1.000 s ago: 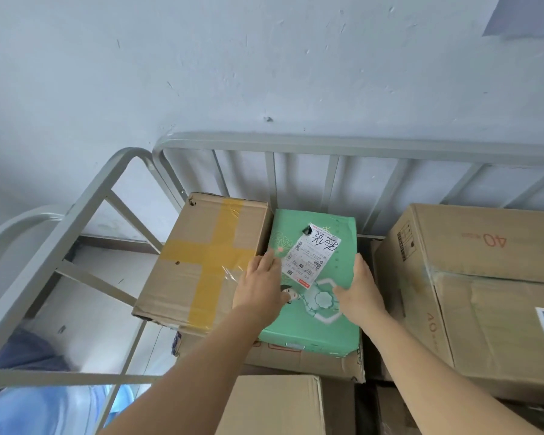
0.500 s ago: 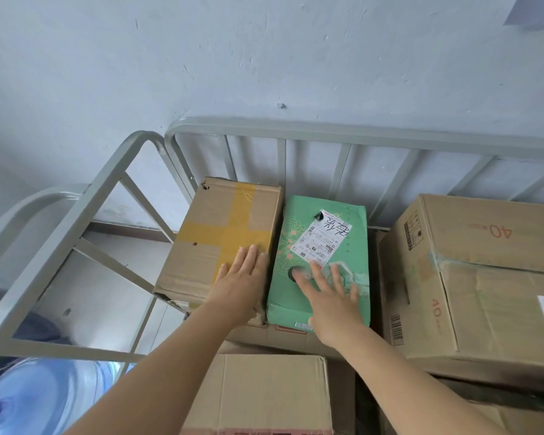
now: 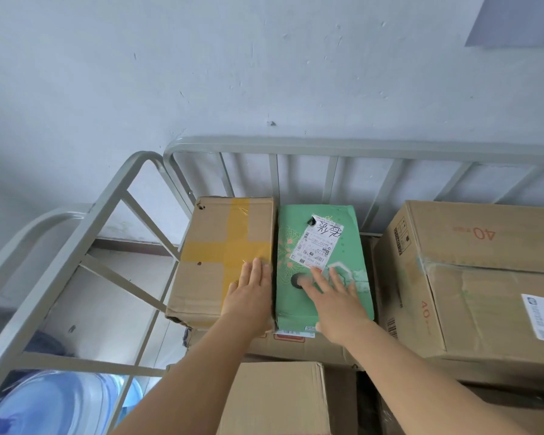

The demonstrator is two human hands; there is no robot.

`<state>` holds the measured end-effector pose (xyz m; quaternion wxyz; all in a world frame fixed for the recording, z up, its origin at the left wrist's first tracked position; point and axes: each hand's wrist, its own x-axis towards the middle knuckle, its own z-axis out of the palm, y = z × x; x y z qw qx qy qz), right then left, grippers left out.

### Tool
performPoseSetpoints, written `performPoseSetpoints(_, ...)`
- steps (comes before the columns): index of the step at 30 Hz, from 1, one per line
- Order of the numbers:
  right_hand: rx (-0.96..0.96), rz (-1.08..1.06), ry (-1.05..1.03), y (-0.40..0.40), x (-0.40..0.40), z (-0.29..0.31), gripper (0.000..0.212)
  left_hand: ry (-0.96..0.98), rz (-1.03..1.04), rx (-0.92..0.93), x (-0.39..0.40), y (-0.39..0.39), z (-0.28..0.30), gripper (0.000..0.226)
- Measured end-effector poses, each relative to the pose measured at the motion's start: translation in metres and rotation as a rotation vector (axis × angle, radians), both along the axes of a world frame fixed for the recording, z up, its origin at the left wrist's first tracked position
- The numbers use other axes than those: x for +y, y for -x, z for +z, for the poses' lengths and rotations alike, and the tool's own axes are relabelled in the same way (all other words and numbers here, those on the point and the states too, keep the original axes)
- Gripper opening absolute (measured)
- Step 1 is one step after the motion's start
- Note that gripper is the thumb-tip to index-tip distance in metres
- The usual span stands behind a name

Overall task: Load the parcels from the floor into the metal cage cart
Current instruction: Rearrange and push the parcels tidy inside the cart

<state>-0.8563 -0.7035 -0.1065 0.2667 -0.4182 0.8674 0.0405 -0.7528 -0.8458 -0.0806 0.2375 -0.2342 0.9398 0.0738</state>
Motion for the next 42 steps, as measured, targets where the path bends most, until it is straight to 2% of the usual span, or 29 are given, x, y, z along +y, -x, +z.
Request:
performPoseSetpoints(9, 0.011, -0.104, 0.134, -0.027, 0.040, 0.051, 0.092, 0.126, -0.080, 0.105, 0.038, -0.021, 0.053, 0.091)
performPoseSetpoints(20, 0.232, -0.323, 0.299, -0.091, 0.147, 0.179, 0.089, 0.060, -0.264, 0.381, 0.130, -0.055, 0.154, 0.091)
performPoseSetpoints(27, 0.387, -0.429, 0.345, -0.159, 0.222, 0.247, 0.083, -0.007, -0.384, 0.528, 0.198, -0.103, 0.216, 0.080)
performPoseSetpoints(37, 0.471, -0.650, 0.344, -0.206, 0.325, 0.281, 0.076, -0.141, -0.472, 0.594, 0.290, -0.131, 0.242, 0.077)
performPoseSetpoints(42, 0.473, -0.774, 0.299, -0.200, 0.379, 0.278, 0.084, -0.180, -0.471, 0.559, 0.322, -0.116, 0.238, 0.078)
